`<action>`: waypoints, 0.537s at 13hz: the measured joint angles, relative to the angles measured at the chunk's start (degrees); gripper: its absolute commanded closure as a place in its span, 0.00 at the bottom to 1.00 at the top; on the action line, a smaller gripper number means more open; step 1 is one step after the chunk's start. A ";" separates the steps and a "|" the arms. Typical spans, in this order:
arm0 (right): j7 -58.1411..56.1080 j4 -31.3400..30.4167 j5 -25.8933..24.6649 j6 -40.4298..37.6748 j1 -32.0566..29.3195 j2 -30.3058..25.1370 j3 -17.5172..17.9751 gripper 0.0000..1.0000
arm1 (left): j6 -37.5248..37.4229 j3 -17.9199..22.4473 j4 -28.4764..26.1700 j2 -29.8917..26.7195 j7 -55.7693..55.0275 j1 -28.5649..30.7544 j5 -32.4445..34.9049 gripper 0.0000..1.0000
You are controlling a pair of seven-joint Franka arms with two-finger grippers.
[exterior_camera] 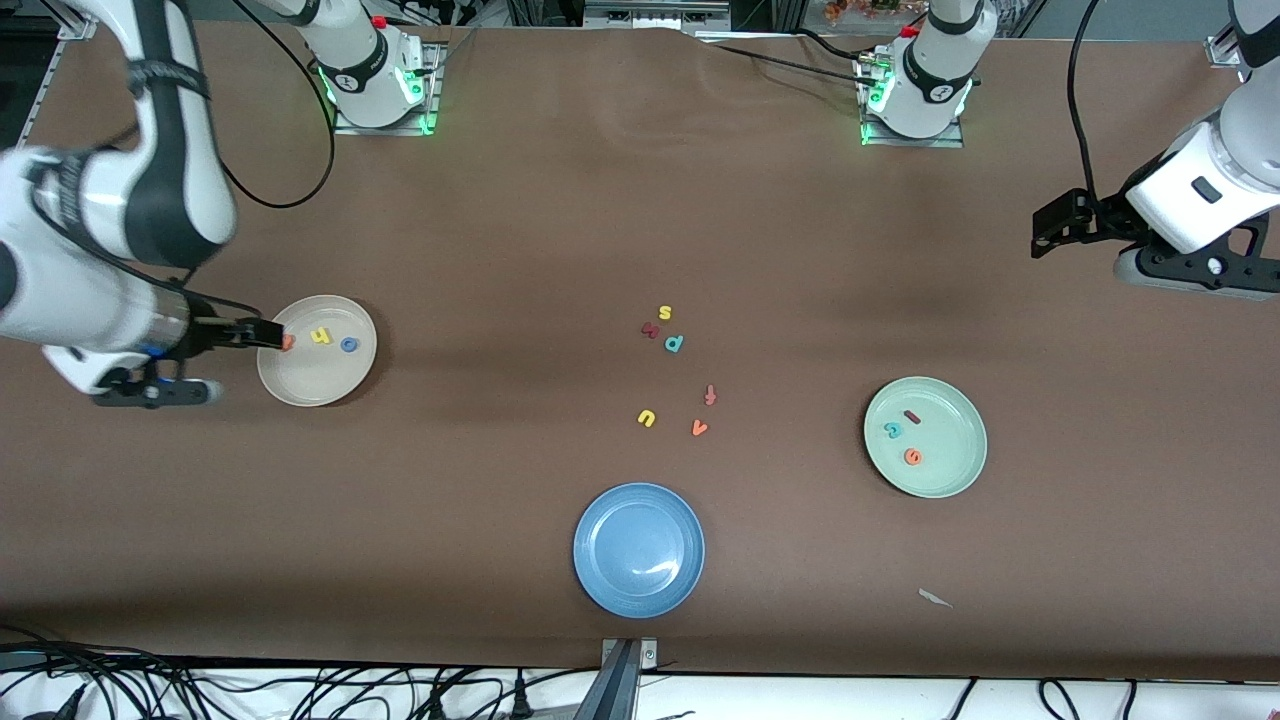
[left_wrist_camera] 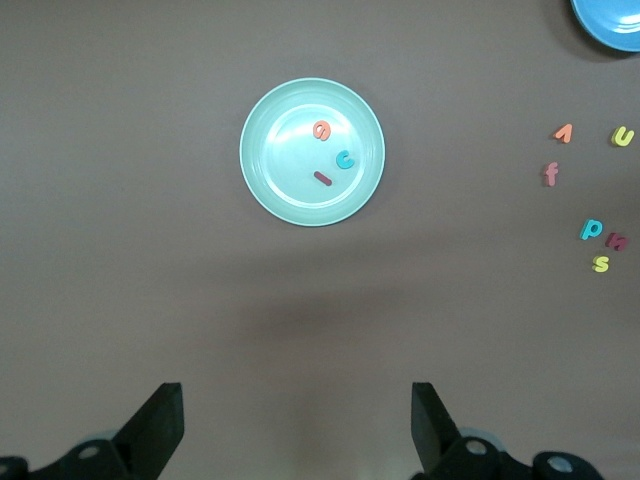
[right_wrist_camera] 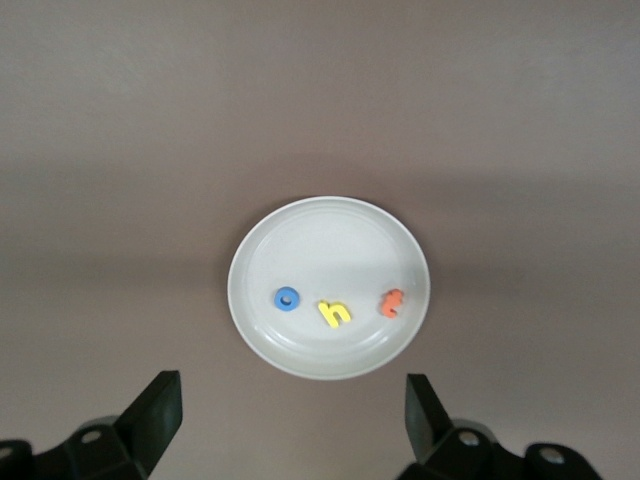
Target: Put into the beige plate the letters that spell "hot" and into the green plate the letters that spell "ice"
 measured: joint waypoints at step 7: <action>1.76 7.73 -0.01 -5.15 -0.31 0.19 -1.79 0.01 | 0.09 -0.26 1.00 -0.29 -2.89 -0.24 0.00 0.00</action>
